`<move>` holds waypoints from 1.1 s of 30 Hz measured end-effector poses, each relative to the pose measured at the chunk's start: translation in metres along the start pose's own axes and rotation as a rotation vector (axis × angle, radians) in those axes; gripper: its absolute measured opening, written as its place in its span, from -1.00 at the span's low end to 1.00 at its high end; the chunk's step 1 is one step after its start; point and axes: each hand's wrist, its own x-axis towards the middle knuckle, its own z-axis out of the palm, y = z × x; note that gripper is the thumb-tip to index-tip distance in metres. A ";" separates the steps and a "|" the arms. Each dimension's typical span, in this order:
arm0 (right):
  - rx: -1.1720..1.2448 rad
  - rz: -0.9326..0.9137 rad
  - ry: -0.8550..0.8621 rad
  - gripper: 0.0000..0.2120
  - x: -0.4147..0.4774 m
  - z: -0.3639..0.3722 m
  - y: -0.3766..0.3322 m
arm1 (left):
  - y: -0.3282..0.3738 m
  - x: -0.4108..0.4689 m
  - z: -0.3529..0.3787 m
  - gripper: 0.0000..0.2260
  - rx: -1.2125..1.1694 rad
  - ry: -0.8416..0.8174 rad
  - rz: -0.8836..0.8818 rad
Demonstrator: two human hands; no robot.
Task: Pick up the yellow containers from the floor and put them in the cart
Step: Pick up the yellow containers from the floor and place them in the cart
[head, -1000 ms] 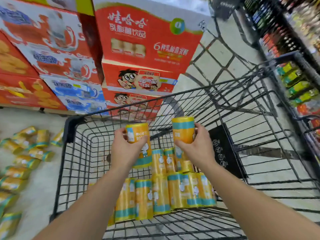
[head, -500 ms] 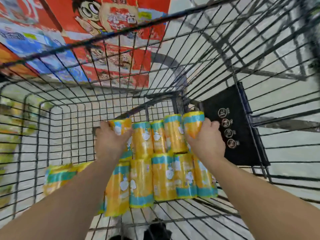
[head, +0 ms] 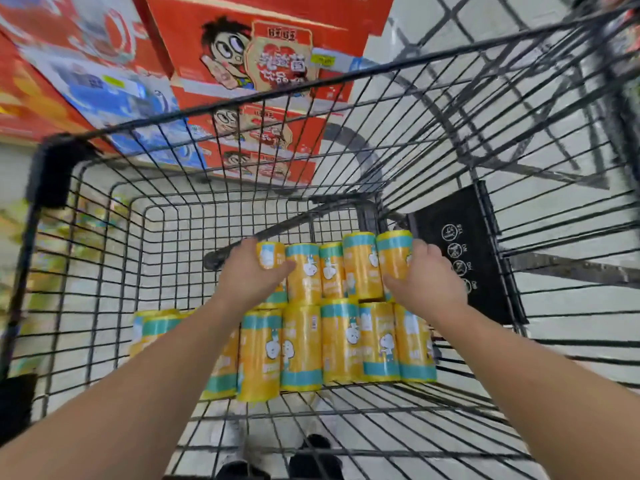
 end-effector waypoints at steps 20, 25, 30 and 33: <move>-0.032 -0.325 0.203 -0.33 -0.234 -0.062 0.019 | -0.018 -0.250 -0.067 -0.29 0.303 -0.023 0.364; -0.260 -0.324 0.241 -0.38 -0.275 -0.022 0.056 | -0.059 -0.274 -0.032 -0.35 0.498 0.015 0.416; -0.074 -0.391 0.433 -0.53 -0.268 0.007 0.067 | -0.060 -0.266 -0.029 -0.56 0.487 0.074 0.363; 0.018 -0.370 0.532 -0.59 -0.262 0.021 0.058 | -0.065 -0.264 -0.027 -0.62 0.497 0.115 0.362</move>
